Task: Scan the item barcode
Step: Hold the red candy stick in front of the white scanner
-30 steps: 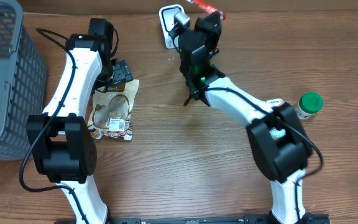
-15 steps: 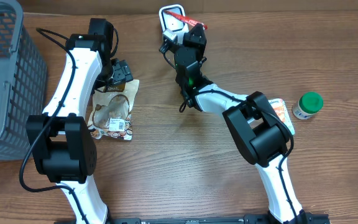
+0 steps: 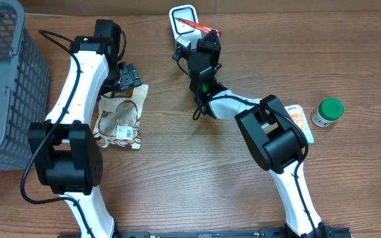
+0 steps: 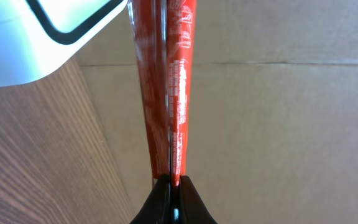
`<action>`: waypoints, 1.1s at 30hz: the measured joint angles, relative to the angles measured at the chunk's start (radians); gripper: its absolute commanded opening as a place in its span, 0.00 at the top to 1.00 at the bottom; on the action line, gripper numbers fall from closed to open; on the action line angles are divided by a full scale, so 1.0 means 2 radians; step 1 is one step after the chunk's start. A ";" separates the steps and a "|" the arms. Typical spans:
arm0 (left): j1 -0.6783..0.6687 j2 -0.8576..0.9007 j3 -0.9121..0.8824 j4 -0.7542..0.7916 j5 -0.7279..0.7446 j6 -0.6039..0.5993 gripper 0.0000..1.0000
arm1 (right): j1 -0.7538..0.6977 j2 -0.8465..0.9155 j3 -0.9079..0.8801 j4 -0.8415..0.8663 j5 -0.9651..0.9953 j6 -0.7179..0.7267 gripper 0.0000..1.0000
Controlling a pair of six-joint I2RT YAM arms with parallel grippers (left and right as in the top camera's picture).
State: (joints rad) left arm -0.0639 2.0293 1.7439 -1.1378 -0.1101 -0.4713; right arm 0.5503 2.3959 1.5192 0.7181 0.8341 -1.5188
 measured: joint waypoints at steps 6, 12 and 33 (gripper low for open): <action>0.000 0.000 0.000 0.000 0.000 0.000 0.01 | 0.000 0.001 0.000 -0.019 0.000 0.008 0.97; 0.000 0.000 0.000 0.000 0.000 0.000 0.01 | 0.000 0.001 0.001 -0.064 -0.002 0.027 0.97; 0.000 0.000 0.000 0.000 0.000 0.000 0.00 | 0.000 0.002 0.001 -0.098 0.006 0.064 0.97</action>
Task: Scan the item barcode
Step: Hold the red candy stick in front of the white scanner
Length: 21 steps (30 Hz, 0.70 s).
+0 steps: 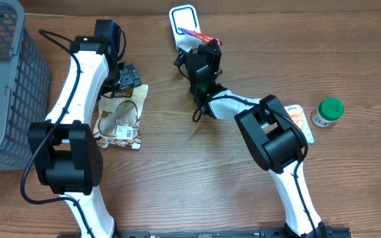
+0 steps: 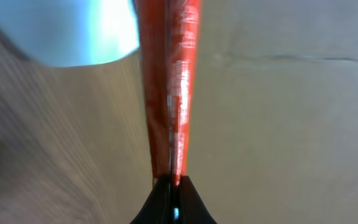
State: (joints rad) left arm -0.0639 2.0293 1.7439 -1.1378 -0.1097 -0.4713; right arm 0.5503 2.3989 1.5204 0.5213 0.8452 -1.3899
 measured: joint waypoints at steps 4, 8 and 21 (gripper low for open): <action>0.000 0.000 0.000 0.000 0.000 0.000 0.00 | 0.000 0.000 0.000 -0.008 0.000 0.032 0.97; 0.000 0.000 0.000 0.000 0.000 0.000 0.00 | 0.002 0.000 0.000 -0.002 0.021 0.049 0.97; 0.000 0.000 0.000 0.000 0.000 0.000 0.00 | 0.044 -0.088 0.001 -0.101 0.063 0.131 0.97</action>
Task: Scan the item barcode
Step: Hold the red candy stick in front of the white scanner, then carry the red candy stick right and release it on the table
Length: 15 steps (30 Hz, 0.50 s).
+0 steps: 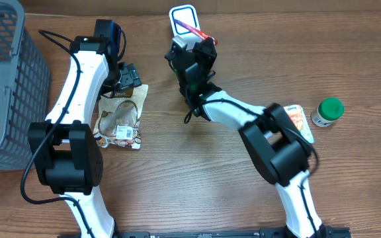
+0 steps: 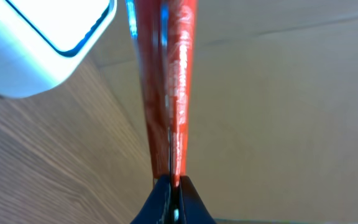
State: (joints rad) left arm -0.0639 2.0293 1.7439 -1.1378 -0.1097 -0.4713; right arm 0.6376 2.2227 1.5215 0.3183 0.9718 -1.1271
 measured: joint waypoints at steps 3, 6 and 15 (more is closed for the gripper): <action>0.000 0.000 0.000 0.000 0.000 0.000 0.01 | 0.011 -0.059 0.002 -0.103 0.006 0.055 0.97; 0.000 0.000 0.000 0.000 0.000 0.000 0.01 | 0.019 -0.118 0.006 -0.226 0.006 0.142 0.97; 0.000 0.000 0.000 0.000 0.000 0.000 0.00 | 0.000 -0.192 0.011 -0.629 -0.160 0.451 0.97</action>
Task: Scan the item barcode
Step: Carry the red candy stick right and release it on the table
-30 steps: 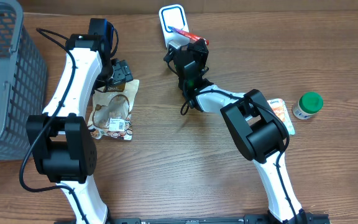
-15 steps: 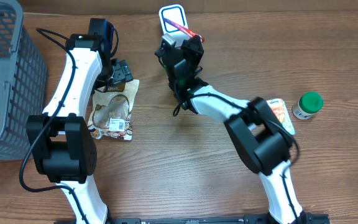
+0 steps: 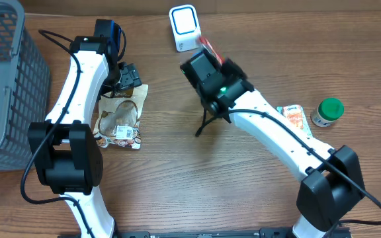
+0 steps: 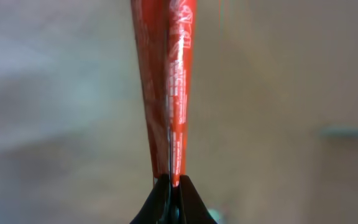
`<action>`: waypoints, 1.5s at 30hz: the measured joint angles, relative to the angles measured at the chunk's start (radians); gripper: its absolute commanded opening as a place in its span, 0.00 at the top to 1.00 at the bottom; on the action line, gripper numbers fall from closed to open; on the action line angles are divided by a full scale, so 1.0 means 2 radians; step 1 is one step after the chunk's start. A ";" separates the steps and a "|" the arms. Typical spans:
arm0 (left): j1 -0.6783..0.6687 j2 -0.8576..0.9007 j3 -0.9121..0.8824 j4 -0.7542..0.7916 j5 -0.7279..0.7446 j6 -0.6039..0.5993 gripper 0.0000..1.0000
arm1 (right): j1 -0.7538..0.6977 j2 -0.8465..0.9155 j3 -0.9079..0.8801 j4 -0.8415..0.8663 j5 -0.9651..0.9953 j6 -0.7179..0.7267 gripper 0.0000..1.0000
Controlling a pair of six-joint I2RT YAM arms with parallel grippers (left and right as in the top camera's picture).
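A red packet (image 4: pixel 166 81) stands edge-on between the fingers of my right gripper (image 4: pixel 173 182), which is shut on its lower end. From overhead, the right gripper (image 3: pixel 210 55) holds the red packet (image 3: pixel 208 45) just right of and below the white scanner (image 3: pixel 184 26) with its blue-ringed window. The wrist view is blurred and the scanner is out of it. My left gripper (image 3: pixel 127 78) rests at the top edge of a brown snack pouch (image 3: pixel 120 118); its jaws are too dark to read.
A grey mesh basket (image 3: pixel 8 79) fills the left side. A green-capped white jar (image 3: pixel 327 111) and an orange-white sachet (image 3: pixel 295 120) lie at the right. A black cable (image 3: pixel 204 124) hangs under the right arm.
My right gripper, still shut on the red packet, has moved right and away from the scanner's face, and the arm's pose has swung wide. The scanner has left the wrist view. The left arm is unchanged.
The red packet was held at the scanner's right side, then lay across its front, and then sat close against its window. Now it is drawn back to the right of the scanner. The left arm stayed on the brown pouch throughout.
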State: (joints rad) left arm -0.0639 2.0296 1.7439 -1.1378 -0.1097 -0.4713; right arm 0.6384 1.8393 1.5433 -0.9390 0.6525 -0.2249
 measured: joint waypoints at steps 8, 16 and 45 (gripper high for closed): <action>0.000 0.000 0.000 0.000 0.000 0.000 0.01 | -0.071 0.001 -0.071 -0.070 -0.171 0.147 0.97; 0.000 0.000 0.000 0.000 0.000 0.000 0.00 | -0.127 0.002 -0.143 -0.046 -0.199 0.203 0.96; 0.000 0.000 0.000 0.000 0.000 0.000 0.00 | -0.123 0.002 -0.154 0.271 -0.502 0.388 0.49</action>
State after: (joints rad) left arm -0.0639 2.0296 1.7439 -1.1374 -0.1101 -0.4713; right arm 0.3931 1.8431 1.2362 -0.3973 -0.3523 0.5518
